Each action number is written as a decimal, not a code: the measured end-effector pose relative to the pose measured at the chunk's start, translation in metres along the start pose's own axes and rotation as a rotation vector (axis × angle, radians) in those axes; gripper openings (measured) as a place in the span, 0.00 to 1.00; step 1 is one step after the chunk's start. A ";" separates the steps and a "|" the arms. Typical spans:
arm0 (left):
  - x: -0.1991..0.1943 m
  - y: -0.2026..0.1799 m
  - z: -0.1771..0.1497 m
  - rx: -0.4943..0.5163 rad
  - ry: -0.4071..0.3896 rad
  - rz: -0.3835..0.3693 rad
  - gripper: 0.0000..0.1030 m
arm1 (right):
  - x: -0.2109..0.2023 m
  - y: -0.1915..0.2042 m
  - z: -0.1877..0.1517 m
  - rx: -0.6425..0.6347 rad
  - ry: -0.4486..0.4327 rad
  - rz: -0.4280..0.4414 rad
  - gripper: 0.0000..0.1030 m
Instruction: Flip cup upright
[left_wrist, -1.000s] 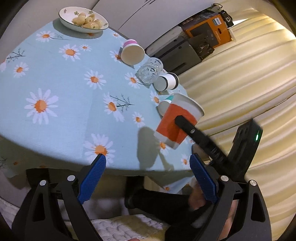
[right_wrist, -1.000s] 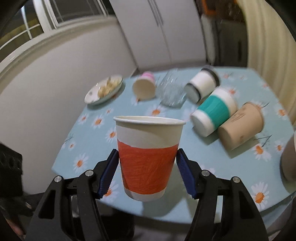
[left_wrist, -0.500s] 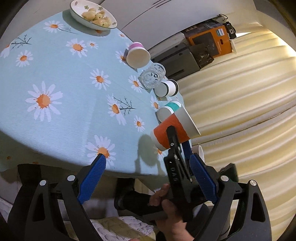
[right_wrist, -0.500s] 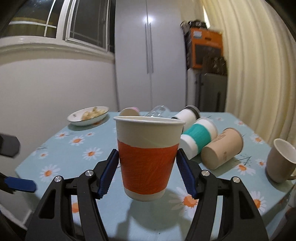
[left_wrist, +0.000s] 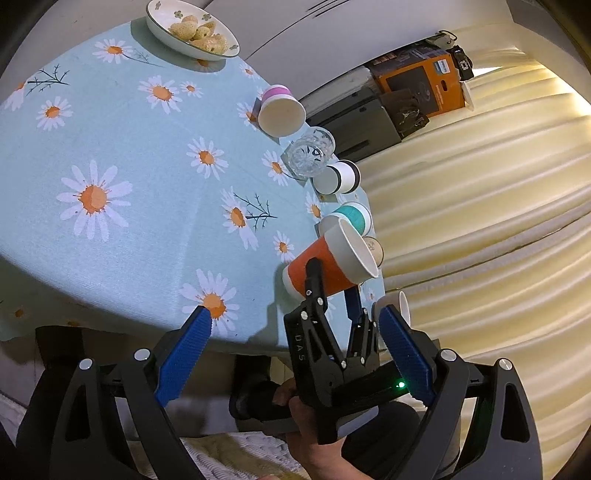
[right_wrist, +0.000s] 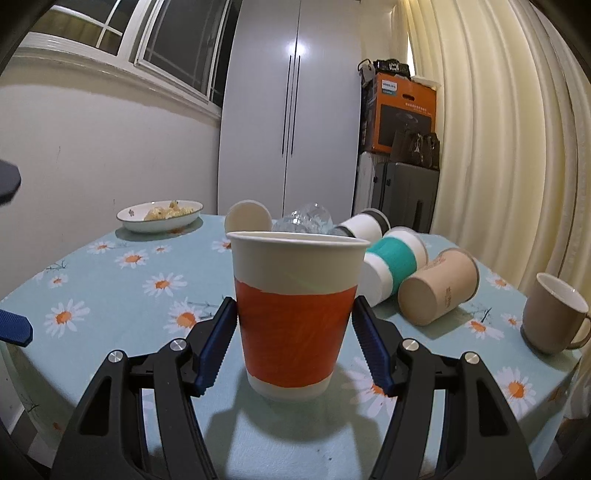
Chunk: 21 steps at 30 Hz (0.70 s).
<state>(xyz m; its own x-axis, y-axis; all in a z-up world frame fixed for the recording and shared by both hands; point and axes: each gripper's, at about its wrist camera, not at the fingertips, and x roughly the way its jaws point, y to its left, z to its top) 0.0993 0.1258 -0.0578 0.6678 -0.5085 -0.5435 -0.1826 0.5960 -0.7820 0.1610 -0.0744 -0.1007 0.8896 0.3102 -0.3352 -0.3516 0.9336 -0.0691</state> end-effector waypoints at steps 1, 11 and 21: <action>0.000 0.000 0.000 -0.001 -0.001 0.000 0.87 | -0.001 0.000 0.000 -0.004 -0.001 0.000 0.62; -0.003 0.002 0.000 -0.011 -0.013 -0.006 0.87 | -0.002 -0.003 -0.004 0.022 0.033 0.008 0.69; -0.005 0.004 -0.001 0.000 -0.025 0.005 0.87 | -0.011 -0.011 0.005 0.057 0.045 0.033 0.76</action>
<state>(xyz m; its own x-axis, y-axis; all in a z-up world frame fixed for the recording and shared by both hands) 0.0946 0.1308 -0.0585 0.6845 -0.4899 -0.5399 -0.1864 0.5984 -0.7792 0.1563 -0.0877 -0.0917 0.8633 0.3340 -0.3783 -0.3624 0.9320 -0.0041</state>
